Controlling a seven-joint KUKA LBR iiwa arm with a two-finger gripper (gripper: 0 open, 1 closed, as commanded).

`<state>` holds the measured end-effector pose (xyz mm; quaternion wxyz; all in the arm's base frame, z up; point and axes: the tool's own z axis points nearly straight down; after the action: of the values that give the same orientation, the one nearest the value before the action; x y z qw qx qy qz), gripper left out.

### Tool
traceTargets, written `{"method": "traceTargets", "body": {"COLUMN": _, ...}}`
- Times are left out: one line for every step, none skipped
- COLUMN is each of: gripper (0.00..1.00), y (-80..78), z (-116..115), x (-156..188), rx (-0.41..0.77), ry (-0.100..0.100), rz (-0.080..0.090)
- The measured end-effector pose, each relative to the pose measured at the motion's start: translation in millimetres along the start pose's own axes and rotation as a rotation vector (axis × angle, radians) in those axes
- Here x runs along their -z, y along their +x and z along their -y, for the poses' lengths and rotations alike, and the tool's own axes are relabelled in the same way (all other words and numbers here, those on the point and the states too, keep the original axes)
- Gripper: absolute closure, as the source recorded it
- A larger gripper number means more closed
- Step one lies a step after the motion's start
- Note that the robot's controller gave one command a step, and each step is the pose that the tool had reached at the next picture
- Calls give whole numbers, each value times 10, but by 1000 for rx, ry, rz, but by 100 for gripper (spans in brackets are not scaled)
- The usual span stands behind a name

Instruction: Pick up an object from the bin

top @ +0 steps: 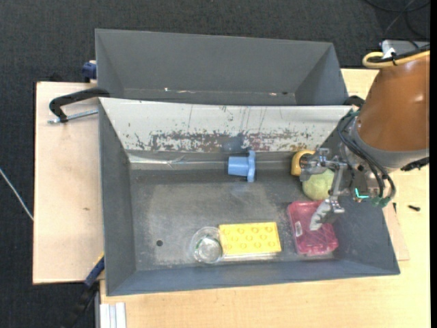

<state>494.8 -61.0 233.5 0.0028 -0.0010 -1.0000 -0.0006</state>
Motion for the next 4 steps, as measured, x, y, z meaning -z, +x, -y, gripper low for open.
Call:
{"method": "traceTargets", "body": {"gripper": 100, "y": -16, "z": -3, "x": 37, "rx": 2, "ry": 1, "rz": 8}}
{"method": "traceTargets", "body": {"gripper": 0, "y": -16, "z": -3, "x": 37, "rx": 2, "ry": 1, "rz": 8}}
{"method": "traceTargets", "body": {"gripper": 100, "y": -16, "z": -3, "x": 37, "rx": 2, "ry": 1, "rz": 8}}
{"method": "traceTargets", "body": {"gripper": 100, "y": -16, "z": -3, "x": 37, "rx": 2, "ry": 1, "rz": 8}}
